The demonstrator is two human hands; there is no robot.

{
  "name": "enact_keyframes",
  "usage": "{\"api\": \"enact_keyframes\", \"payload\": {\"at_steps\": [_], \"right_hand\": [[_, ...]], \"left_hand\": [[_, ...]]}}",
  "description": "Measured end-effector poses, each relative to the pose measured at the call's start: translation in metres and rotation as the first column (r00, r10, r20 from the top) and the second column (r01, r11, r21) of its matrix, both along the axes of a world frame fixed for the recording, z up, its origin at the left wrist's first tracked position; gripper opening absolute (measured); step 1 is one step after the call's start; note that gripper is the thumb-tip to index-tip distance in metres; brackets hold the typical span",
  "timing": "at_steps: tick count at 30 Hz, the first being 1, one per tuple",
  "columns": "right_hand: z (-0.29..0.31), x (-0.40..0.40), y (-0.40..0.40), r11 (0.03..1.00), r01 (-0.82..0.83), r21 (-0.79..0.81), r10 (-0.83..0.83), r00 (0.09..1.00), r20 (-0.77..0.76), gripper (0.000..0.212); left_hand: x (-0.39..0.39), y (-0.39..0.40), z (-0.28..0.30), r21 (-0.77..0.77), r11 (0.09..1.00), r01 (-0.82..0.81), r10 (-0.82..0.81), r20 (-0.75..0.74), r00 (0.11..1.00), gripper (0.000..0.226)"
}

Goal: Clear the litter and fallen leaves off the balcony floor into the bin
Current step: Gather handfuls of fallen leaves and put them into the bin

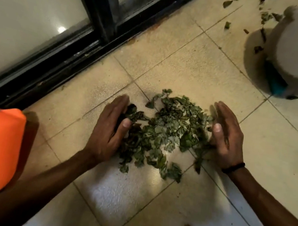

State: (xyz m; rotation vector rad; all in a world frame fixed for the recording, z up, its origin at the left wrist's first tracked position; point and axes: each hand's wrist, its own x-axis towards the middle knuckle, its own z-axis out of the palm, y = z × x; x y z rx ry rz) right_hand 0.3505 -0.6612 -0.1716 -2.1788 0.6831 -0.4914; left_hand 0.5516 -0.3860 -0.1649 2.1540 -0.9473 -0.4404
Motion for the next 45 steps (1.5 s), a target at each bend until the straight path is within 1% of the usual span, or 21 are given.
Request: {"api": "enact_keyframes", "payload": {"at_steps": [2,6,9,12,14,15,17,18,20,21,23,26,29,33,34,36,38,39,41,43,45], "right_hand": [[-0.007,-0.006,0.008,0.999,0.036,0.018,-0.035,0.999,-0.029,0.076],[-0.008,0.021,0.040,0.997,-0.062,0.036,0.065,0.994,-0.090,0.073],[-0.006,0.041,0.058,0.990,-0.122,0.074,0.125,0.991,-0.038,0.067],[0.001,0.050,0.052,0.996,-0.083,0.030,0.082,0.996,0.030,0.063],[0.006,0.053,0.035,1.000,-0.018,-0.010,0.018,1.000,0.021,0.066],[0.009,0.058,0.026,1.000,-0.019,-0.010,0.019,1.000,-0.002,0.070],[0.013,0.068,0.012,0.990,-0.133,-0.039,0.127,0.985,-0.116,0.083],[0.015,0.074,0.007,0.966,-0.233,-0.115,0.203,0.954,-0.222,0.091],[0.016,0.091,0.004,0.831,-0.454,-0.321,0.294,0.849,-0.440,0.104],[0.019,0.100,0.006,0.749,-0.533,-0.394,0.299,0.802,-0.518,0.108],[0.020,0.113,0.014,0.631,-0.624,-0.460,0.302,0.744,-0.596,0.109],[0.014,0.119,0.028,0.524,-0.679,-0.515,0.312,0.715,-0.625,0.095],[0.006,0.116,0.032,0.495,-0.699,-0.517,0.313,0.698,-0.644,0.070],[0.004,0.113,0.034,0.510,-0.706,-0.492,0.382,0.698,-0.605,0.046],[0.005,0.114,0.035,0.532,-0.701,-0.475,0.410,0.704,-0.580,0.042],[0.010,0.116,0.033,0.620,-0.675,-0.400,0.449,0.724,-0.524,0.039],[0.017,0.115,0.032,0.732,-0.604,-0.314,0.458,0.778,-0.430,0.034],[0.023,0.113,0.034,0.777,-0.559,-0.289,0.445,0.812,-0.376,0.032],[0.037,0.110,0.041,0.835,-0.494,-0.245,0.422,0.858,-0.293,0.028],[0.051,0.107,0.056,0.879,-0.442,-0.178,0.401,0.888,-0.225,0.028],[0.062,0.105,0.074,0.915,-0.371,-0.160,0.335,0.918,-0.211,0.029]], "left_hand": [[-0.015,0.010,-0.009,-0.006,0.998,-0.059,0.059,-0.003,0.998,0.074],[-0.042,-0.016,-0.013,-0.094,0.991,-0.092,0.089,-0.034,0.995,0.073],[-0.054,-0.046,-0.012,-0.163,0.972,-0.169,0.154,-0.100,0.983,0.068],[-0.055,-0.064,-0.008,-0.222,0.942,-0.251,0.227,-0.128,0.965,0.059],[-0.050,-0.068,-0.006,-0.244,0.915,-0.323,0.294,-0.149,0.944,0.055],[-0.045,-0.067,-0.006,-0.241,0.899,-0.365,0.332,-0.167,0.928,0.055],[-0.032,-0.065,-0.005,-0.224,0.884,-0.409,0.370,-0.199,0.908,0.054],[-0.024,-0.065,-0.005,-0.224,0.890,-0.398,0.359,-0.197,0.912,0.053],[-0.011,-0.068,-0.005,-0.233,0.911,-0.341,0.307,-0.171,0.936,0.051],[-0.007,-0.070,-0.005,-0.234,0.922,-0.308,0.273,-0.169,0.947,0.051],[-0.004,-0.073,-0.004,-0.246,0.939,-0.239,0.194,-0.193,0.962,0.055],[-0.010,-0.077,-0.004,-0.269,0.941,-0.206,0.141,-0.242,0.960,0.060],[-0.016,-0.079,-0.006,-0.281,0.922,-0.267,0.178,-0.307,0.935,0.061],[-0.028,-0.080,-0.007,-0.296,0.906,-0.302,0.188,-0.357,0.915,0.062],[-0.031,-0.081,-0.006,-0.294,0.902,-0.317,0.195,-0.379,0.905,0.062],[-0.035,-0.084,-0.002,-0.273,0.893,-0.357,0.210,-0.449,0.869,0.061],[-0.031,-0.088,0.005,-0.235,0.876,-0.422,0.223,-0.578,0.785,0.062],[-0.028,-0.090,0.009,-0.220,0.860,-0.461,0.211,-0.669,0.712,0.063],[-0.022,-0.095,0.021,-0.210,0.827,-0.521,0.117,-0.842,0.526,0.065],[-0.026,-0.101,0.033,-0.194,0.801,-0.566,-0.026,-0.956,0.291,0.070],[-0.037,-0.107,0.041,-0.098,0.771,-0.630,-0.157,-0.987,-0.038,0.073]]}}
